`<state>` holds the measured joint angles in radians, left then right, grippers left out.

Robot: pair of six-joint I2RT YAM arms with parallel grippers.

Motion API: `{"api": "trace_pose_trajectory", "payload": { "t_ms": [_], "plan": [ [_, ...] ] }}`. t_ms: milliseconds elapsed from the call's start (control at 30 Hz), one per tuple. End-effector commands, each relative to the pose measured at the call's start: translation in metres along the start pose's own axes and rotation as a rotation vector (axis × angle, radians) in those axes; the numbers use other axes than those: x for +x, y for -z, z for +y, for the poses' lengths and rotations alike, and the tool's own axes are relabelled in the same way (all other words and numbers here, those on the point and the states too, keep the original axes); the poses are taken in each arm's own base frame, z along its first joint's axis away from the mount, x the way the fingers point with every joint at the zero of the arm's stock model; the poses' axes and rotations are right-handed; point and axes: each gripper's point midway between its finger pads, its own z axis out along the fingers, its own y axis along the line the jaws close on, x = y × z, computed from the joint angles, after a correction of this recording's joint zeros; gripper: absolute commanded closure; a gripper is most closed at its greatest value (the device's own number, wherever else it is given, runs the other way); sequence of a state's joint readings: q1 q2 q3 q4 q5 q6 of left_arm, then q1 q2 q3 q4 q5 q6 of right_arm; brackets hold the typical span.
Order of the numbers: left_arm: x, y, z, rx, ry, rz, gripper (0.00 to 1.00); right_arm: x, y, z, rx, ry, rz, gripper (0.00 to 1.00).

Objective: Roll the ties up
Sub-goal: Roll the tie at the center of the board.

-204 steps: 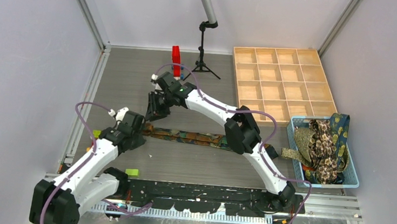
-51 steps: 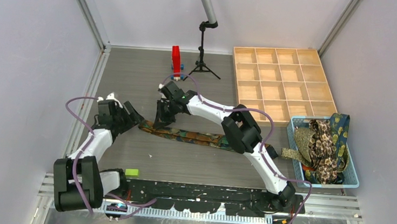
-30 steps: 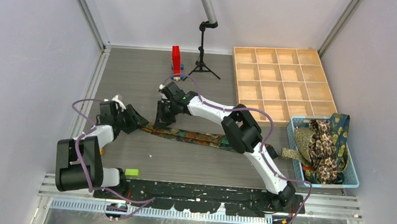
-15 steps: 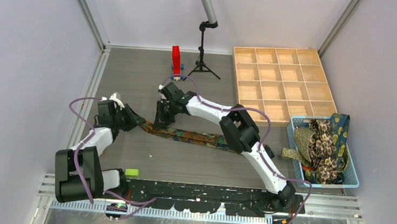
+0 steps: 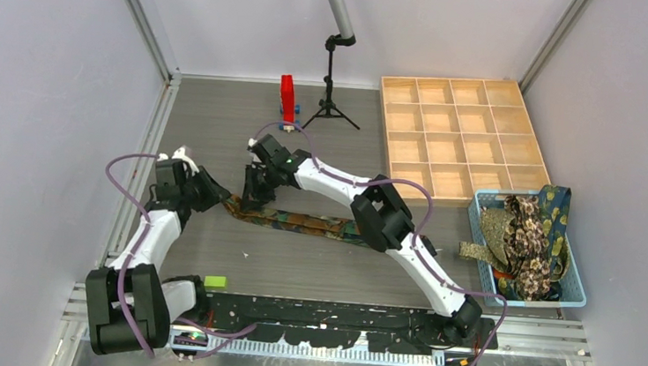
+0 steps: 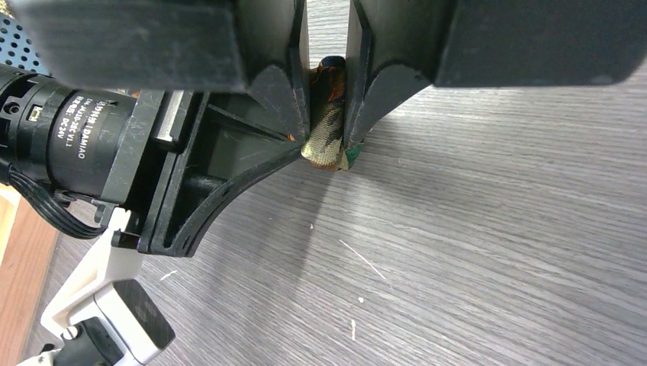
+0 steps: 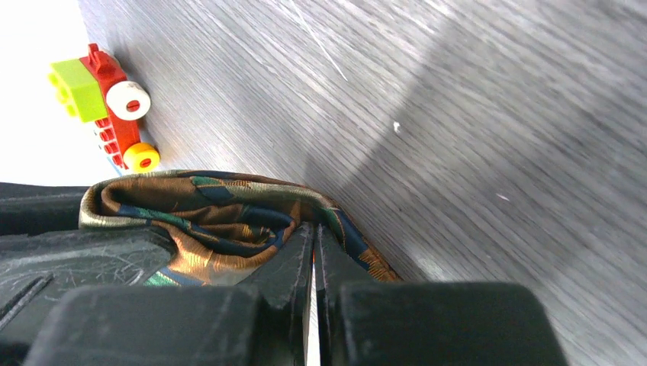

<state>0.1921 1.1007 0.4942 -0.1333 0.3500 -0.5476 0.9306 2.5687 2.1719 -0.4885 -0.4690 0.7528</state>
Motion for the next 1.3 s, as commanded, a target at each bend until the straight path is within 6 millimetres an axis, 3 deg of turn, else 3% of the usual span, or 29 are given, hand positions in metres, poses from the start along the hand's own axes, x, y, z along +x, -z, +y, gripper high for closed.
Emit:
{"api": "trace_pose_trajectory", "payload": {
  "t_ms": [0,233,433,667,867,1267],
  "plan": [
    [-0.015,0.008,-0.005,-0.033,-0.054,-0.035,0.81,-0.006,0.0,0.021,-0.045,0.004,-0.007,0.91],
    [-0.017,0.01,0.002,-0.156,-0.153,-0.057,0.83,-0.008,0.008,0.023,-0.034,0.021,-0.015,0.91],
    [-0.019,0.01,0.009,-0.241,-0.212,-0.071,0.83,-0.006,0.034,0.017,0.008,0.038,-0.036,0.91],
    [-0.022,0.007,0.009,-0.264,-0.231,-0.09,0.84,-0.001,0.05,0.037,-0.044,0.056,-0.034,0.9],
    [-0.025,0.009,0.009,-0.271,-0.231,-0.102,0.84,-0.004,0.041,0.054,-0.111,0.043,-0.025,0.89],
    [-0.02,0.008,-0.001,-0.256,-0.258,-0.096,0.84,-0.007,0.015,0.058,-0.173,-0.002,0.003,0.89]
  ]
}}
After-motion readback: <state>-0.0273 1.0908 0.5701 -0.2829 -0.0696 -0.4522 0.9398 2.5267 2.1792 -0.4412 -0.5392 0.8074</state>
